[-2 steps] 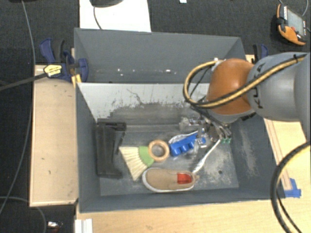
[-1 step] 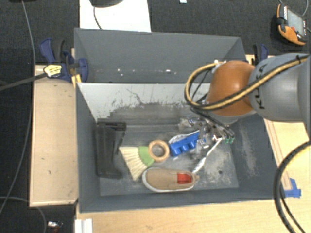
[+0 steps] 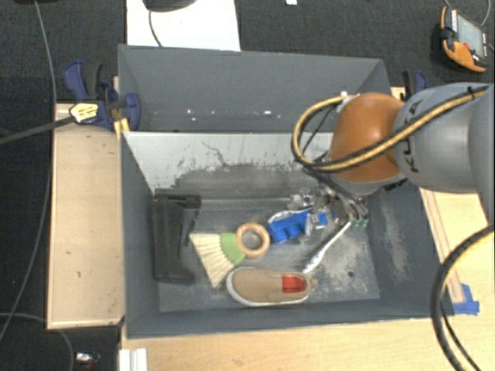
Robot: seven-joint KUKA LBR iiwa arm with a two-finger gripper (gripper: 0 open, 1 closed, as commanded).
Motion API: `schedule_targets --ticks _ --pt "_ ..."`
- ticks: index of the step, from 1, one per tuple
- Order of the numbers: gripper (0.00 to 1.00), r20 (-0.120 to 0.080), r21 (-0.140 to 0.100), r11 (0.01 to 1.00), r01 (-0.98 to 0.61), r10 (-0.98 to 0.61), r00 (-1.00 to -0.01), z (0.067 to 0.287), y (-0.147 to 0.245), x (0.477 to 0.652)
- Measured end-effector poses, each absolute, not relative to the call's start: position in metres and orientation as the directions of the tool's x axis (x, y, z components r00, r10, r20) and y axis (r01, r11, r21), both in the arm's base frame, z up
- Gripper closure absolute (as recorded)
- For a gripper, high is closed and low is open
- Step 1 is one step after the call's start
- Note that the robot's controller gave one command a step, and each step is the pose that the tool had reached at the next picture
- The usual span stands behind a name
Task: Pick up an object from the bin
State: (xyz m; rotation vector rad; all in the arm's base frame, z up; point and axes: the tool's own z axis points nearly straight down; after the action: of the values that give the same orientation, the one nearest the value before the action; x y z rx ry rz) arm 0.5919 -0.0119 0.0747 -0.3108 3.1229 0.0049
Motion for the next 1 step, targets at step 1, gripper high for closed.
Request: schedule_targets --ticks 1 --pt "1.00 -0.004 0.003 0.980 -0.197 -0.197 -0.980 0.0747 -0.0119 0.5919"
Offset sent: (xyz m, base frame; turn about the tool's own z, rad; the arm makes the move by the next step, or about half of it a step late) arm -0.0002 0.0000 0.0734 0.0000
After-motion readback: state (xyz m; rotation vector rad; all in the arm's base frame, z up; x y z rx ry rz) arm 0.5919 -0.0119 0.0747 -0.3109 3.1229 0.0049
